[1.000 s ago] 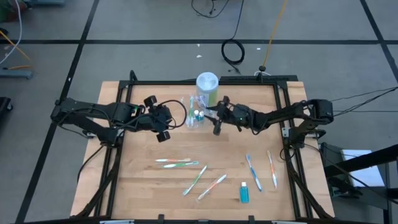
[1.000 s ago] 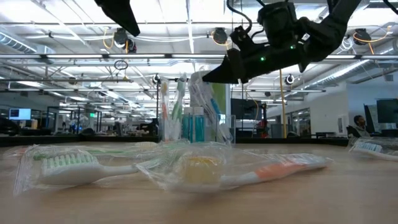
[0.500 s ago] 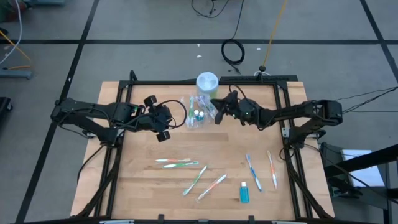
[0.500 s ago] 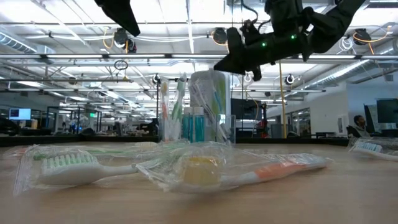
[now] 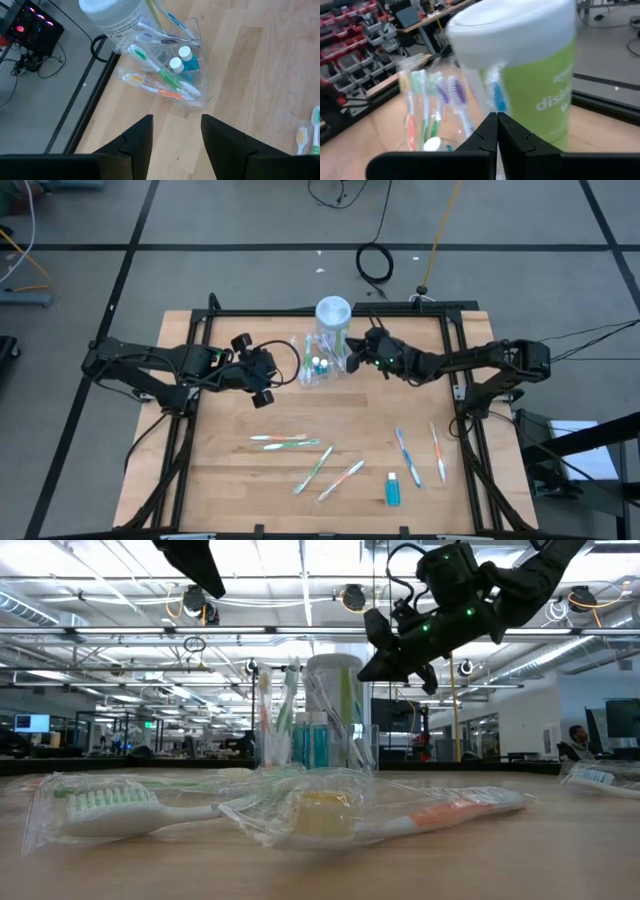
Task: Pick & Place toothbrushing station
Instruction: Adjust the blue toothbrush in the transparent organizer, then put the yellow toothbrush into the transparent organizer
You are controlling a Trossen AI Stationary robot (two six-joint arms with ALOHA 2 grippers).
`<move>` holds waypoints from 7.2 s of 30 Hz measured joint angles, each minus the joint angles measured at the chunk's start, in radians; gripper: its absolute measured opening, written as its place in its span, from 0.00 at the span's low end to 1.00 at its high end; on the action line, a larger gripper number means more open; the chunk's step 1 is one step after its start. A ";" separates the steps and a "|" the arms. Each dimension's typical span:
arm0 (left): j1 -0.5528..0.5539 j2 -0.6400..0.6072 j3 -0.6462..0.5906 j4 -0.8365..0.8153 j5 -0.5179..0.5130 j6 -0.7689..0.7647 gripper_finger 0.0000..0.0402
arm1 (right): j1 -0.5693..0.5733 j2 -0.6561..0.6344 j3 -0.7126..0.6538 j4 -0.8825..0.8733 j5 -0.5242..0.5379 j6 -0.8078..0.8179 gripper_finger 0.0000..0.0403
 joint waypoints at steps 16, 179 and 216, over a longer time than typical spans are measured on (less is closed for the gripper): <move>-0.004 0.000 -0.044 0.003 0.226 -0.021 0.43 | 0.023 0.000 0.000 -0.177 0.002 -0.142 0.29; 0.206 0.476 -0.416 1.827 -0.058 0.224 0.09 | 0.148 0.000 0.000 -0.375 -0.001 -0.280 0.36; 0.155 0.550 -0.416 1.935 -0.420 0.278 0.09 | 0.148 0.000 0.000 -0.371 -0.002 -0.280 0.36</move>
